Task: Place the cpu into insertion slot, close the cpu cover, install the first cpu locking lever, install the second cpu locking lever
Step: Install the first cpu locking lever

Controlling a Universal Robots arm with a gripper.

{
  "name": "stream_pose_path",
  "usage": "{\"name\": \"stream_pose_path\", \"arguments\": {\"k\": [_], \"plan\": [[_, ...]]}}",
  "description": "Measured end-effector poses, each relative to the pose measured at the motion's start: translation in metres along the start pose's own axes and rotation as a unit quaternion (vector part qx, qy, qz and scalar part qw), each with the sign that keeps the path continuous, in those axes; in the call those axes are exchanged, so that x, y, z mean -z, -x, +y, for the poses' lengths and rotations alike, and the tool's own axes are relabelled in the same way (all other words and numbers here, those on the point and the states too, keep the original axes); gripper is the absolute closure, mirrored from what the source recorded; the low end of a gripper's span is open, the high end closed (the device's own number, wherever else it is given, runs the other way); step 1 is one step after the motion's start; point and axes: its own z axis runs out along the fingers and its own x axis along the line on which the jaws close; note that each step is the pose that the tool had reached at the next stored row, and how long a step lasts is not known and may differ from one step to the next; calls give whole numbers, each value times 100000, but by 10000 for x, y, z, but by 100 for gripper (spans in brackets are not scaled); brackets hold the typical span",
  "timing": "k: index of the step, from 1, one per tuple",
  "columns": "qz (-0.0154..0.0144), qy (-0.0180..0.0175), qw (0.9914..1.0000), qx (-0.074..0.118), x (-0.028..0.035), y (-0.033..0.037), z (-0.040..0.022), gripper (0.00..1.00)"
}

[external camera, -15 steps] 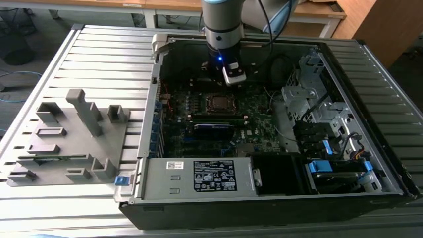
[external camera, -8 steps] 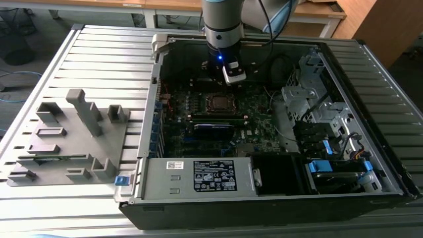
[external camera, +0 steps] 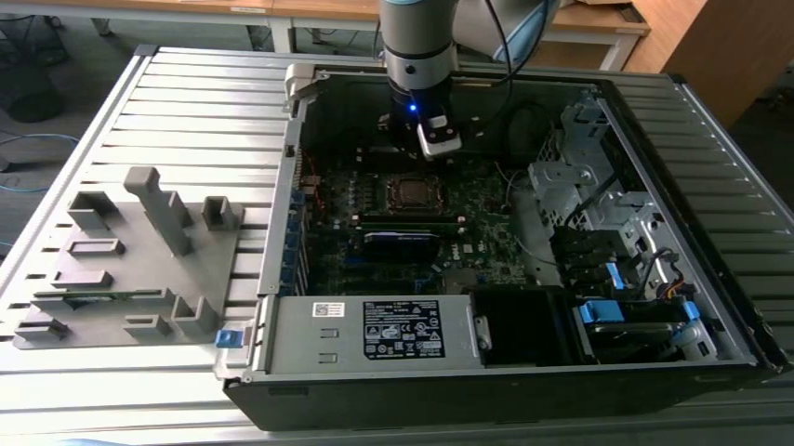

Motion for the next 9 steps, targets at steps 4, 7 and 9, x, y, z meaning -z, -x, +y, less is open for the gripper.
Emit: {"name": "stream_pose_path", "arguments": {"k": [4, 7, 9], "plan": [[-15, 224, 100000, -89, -1, -2, -1, 89], [-150, 368, 99999, -84, -6, -3, -1, 89], [-340, 438, 99998, -62, -10, -3, -2, 89]]}}
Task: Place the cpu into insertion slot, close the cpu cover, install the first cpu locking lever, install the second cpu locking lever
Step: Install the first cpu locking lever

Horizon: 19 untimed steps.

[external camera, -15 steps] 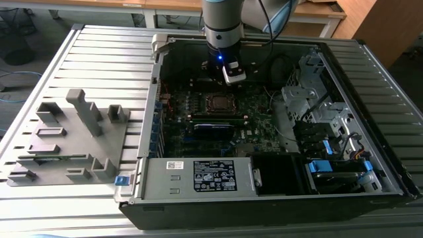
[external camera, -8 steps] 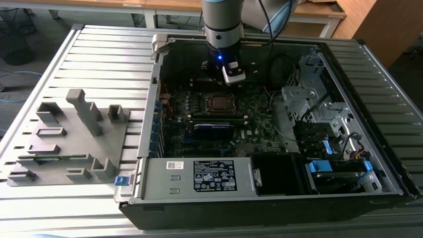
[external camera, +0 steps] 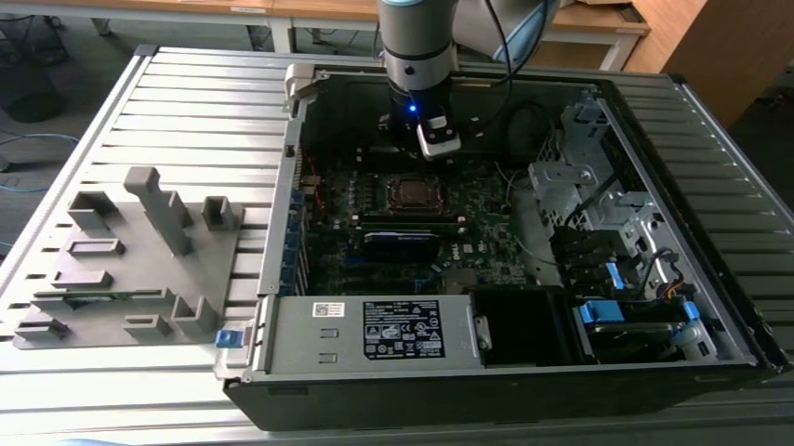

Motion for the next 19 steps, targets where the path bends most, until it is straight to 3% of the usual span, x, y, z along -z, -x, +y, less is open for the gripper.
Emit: {"name": "stream_pose_path", "arguments": {"k": [5, 12, 19], "plan": [[-186, 183, 100000, 16, -7, -1, -2, 89], [-37, 763, 99997, 26, -18, -8, -15, 89], [-1, 842, 99996, 53, -21, -9, -18, 89]]}}
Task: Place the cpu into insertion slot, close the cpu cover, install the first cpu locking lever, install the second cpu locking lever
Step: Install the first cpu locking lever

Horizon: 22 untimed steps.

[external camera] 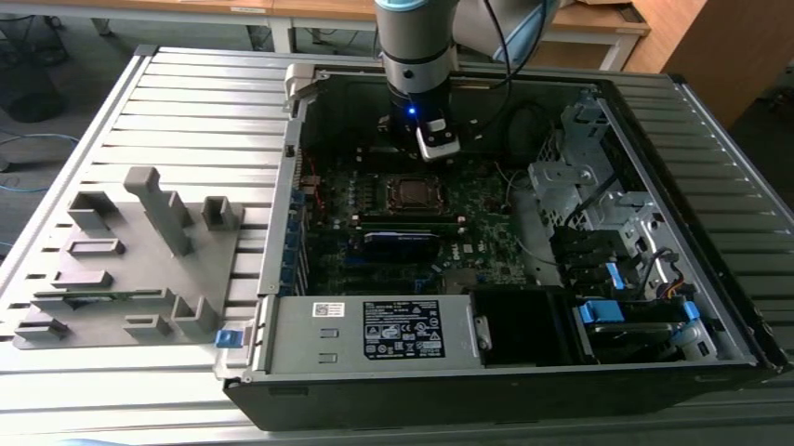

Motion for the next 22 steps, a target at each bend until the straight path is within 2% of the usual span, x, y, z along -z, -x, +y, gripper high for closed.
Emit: {"name": "stream_pose_path", "arguments": {"k": [10, 17, 22], "plan": [[-187, -30, 100000, 39, -4, 0, -3, 89], [-1100, 291, 99993, 233, -20, -2, -6, 89], [-1630, 483, 99985, 402, -28, -3, -10, 89]]}}
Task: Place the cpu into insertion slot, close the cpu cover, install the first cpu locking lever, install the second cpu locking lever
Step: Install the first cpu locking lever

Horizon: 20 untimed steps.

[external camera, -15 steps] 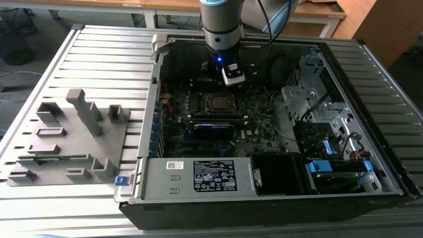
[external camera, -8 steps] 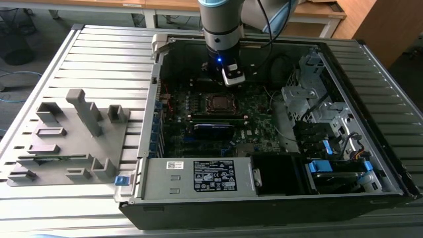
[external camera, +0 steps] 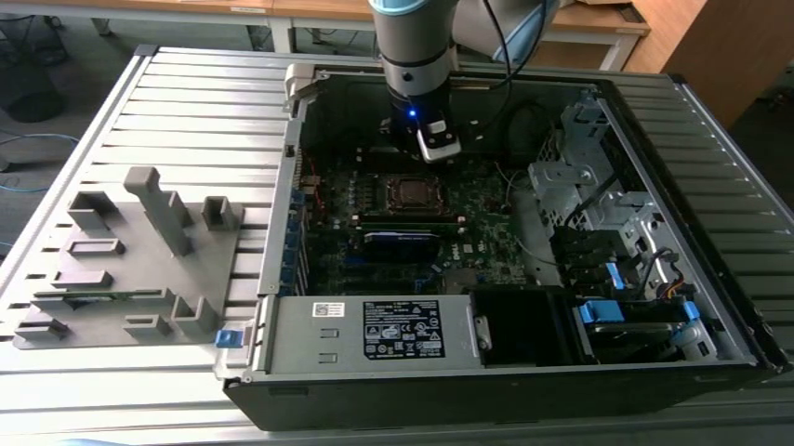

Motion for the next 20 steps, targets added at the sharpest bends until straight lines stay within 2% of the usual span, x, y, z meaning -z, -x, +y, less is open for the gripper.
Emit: {"name": "stream_pose_path", "arguments": {"k": [3, 14, 20], "plan": [[-202, 77, 100000, 77, -1, -1, -3, 89], [-494, 187, 99999, 121, -1, -38, -19, 89], [-927, 323, 99995, 182, -4, -80, -34, 89]]}}
